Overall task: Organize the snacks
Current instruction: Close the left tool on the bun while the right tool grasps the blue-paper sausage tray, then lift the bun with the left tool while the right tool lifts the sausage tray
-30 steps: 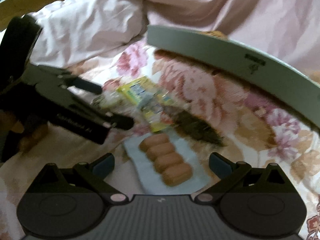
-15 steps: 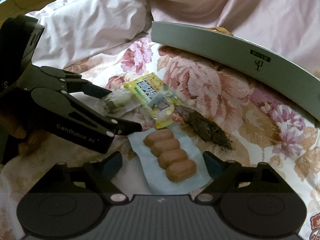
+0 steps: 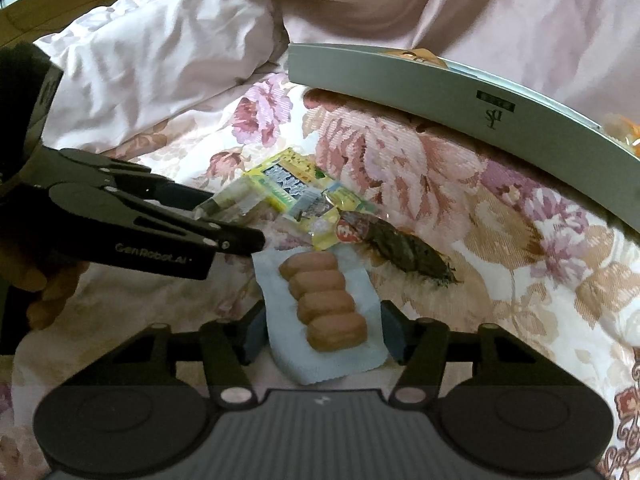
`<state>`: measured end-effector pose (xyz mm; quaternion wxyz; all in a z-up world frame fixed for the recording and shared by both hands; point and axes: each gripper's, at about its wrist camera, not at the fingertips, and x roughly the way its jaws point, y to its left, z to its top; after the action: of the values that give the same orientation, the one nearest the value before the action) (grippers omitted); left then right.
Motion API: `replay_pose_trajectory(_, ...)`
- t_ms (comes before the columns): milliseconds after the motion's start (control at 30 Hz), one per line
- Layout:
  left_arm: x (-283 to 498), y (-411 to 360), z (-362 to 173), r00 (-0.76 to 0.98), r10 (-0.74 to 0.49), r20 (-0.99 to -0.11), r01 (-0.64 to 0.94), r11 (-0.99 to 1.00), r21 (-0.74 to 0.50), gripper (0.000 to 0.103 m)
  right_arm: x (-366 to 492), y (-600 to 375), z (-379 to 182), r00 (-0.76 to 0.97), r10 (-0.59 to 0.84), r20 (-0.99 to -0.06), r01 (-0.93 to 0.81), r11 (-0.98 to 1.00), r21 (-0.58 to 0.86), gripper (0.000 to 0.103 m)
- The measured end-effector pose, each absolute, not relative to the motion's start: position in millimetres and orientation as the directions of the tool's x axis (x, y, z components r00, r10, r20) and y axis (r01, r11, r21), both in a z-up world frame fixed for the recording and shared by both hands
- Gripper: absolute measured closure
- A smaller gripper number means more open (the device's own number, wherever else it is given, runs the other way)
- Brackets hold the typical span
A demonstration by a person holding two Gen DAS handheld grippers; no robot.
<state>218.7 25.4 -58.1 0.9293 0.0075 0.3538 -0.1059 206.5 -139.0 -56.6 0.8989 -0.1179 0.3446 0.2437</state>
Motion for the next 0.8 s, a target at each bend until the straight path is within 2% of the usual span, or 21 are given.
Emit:
replay_pose_trajectory(300, 190, 21, -54, 0.697, -0.189, -0.692, 0.208, 0.976, -0.058, 0.044, 185, -141, -54, 0.621, 0.335, -0.708, -0.504, 0.863, -0.034, 0.041)
replay_pose_trajectory(600, 175, 18, -50, 0.7, -0.172, -0.693, 0.169, 0.983, -0.073, 0.045, 155, -143, -53, 0.637, 0.261, -0.726, -0.463, 0.882, -0.09, 0.041)
replay_pose_trajectory(800, 176, 18, -51, 0.704, -0.166, -0.691, 0.16, 0.984, -0.073, 0.045, 162, -148, -56, 0.63, 0.285, -0.722, -0.45, 0.892, -0.041, 0.039)
